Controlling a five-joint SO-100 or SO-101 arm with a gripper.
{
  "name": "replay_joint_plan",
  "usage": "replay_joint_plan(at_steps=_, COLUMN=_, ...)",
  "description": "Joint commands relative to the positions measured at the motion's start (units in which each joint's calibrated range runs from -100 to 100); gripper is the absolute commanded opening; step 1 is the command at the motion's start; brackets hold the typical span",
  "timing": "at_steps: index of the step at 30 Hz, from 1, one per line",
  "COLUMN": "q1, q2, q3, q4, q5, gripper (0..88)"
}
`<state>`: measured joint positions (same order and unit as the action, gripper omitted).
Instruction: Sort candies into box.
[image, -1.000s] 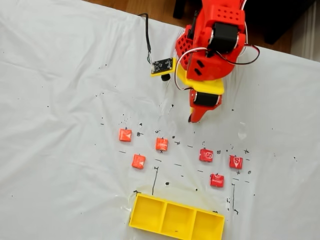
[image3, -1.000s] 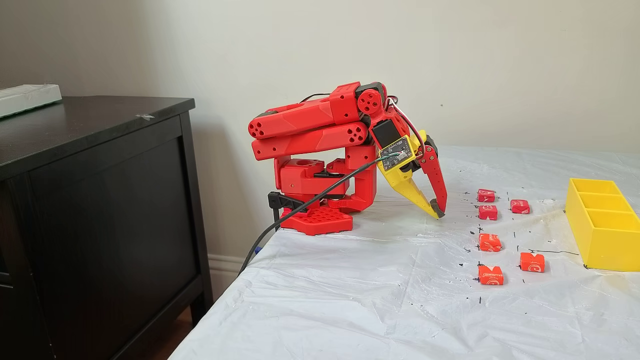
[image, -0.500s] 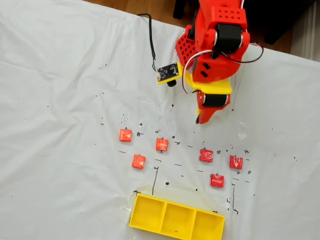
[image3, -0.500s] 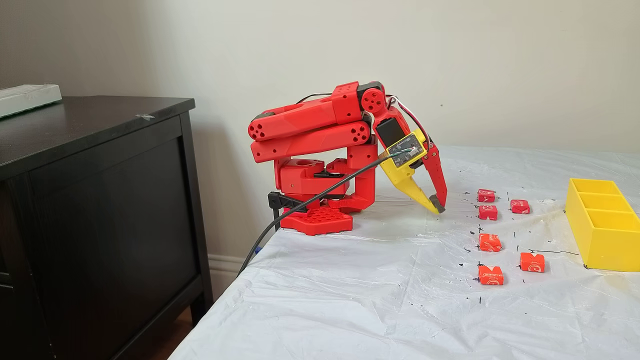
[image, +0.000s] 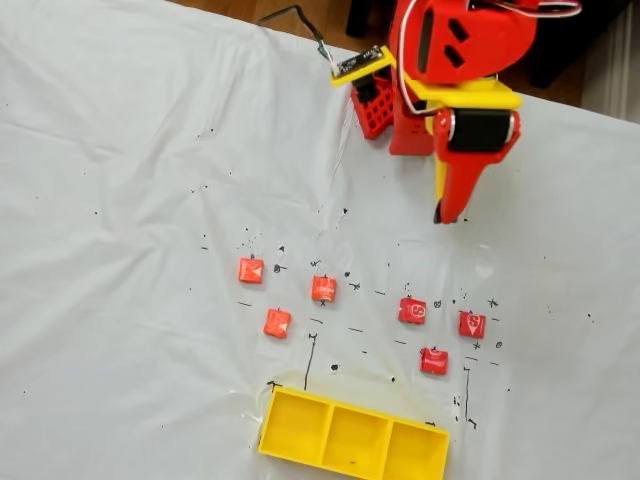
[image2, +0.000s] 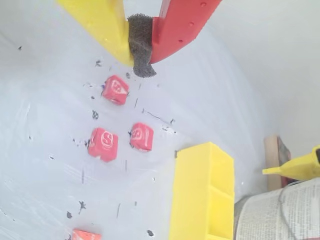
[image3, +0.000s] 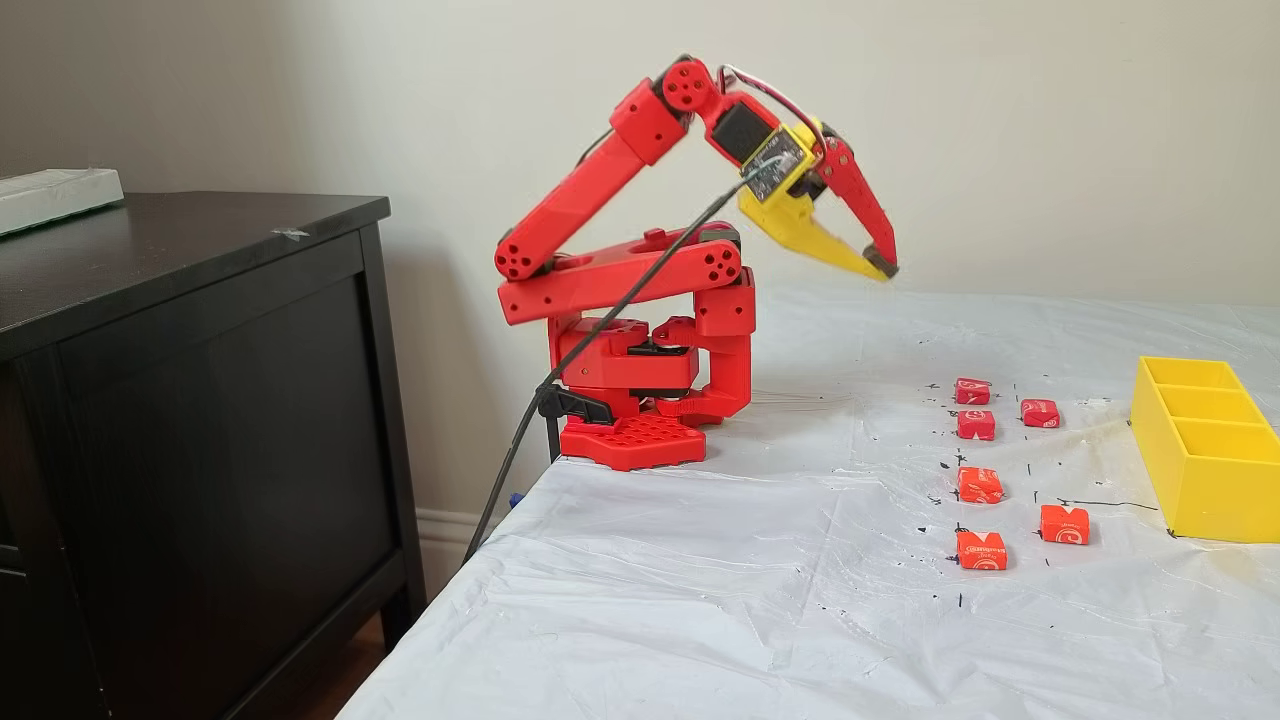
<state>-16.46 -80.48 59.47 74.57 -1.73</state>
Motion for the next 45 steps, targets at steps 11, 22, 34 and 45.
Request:
replay_joint_plan(at_steps=11, q1=-9.45, q2=29.68, q3=-29.66, q4=3.25, q5=-7.23, gripper=0.1)
replay_joint_plan(at_steps=22, q1=-11.26, q2=51.31, q3=-40.04, q4=-0.77, q5=-7.96, gripper=0.1)
replay_joint_plan(at_steps=34, q1=-10.26, q2=59.87, q3=-42.86, q4=-2.48, q5=-9.08, gripper=0.1)
replay_joint_plan(at_steps=45, q1=-10.35, q2=61.4, q3=-36.4, q4=-6.82, q5=-6.98, gripper=21.8)
